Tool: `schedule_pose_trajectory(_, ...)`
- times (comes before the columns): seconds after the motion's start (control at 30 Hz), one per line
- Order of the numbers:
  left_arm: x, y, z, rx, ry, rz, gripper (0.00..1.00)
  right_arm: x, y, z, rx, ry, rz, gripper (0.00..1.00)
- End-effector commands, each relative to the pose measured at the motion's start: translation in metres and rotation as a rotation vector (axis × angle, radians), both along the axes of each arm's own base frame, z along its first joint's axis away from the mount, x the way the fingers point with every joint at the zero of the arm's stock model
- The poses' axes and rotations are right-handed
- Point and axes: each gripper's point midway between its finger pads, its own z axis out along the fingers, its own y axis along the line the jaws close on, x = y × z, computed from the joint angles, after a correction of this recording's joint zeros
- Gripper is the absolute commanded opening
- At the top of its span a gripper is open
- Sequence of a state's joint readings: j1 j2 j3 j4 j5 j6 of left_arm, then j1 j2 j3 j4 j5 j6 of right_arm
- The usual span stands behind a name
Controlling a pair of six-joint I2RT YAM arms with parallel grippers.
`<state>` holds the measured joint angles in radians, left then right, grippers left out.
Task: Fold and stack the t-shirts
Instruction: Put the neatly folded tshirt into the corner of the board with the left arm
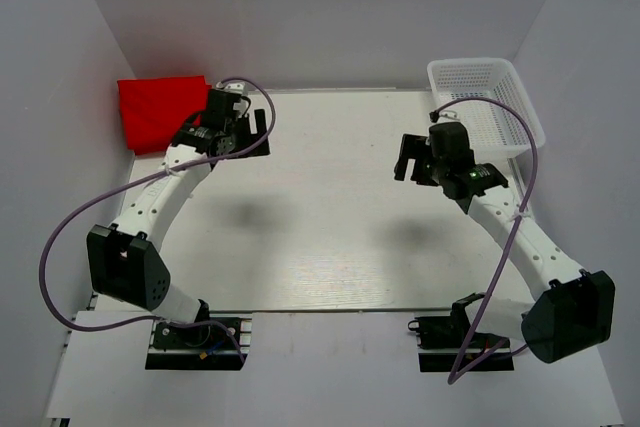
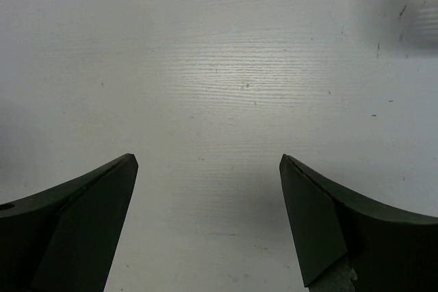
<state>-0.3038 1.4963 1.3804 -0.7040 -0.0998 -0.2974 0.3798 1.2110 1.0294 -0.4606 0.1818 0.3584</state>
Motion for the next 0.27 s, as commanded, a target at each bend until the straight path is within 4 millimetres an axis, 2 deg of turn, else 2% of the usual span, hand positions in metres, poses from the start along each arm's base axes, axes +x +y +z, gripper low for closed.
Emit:
schedule_pose_trajectory(0.0,-0.0047,0.0072,0.0207,0.015,-0.062,0.048,1.00,0.0098,0.0006,0.0176,0.025,-0.085,-0.015,0.90)
schedule_pose_trajectory(0.03,-0.0050,0.0117,0.0229,0.033,-0.063,0.066,1.00,0.0112,-0.0013,0.0176,0.019,-0.087,-0.021,0.90)
schedule_pose_trajectory(0.23,-0.0068,0.0067,0.0260,0.039,-0.067,0.055,1.00,0.0107,-0.0027,0.0168,0.015,-0.082,-0.032,0.90)
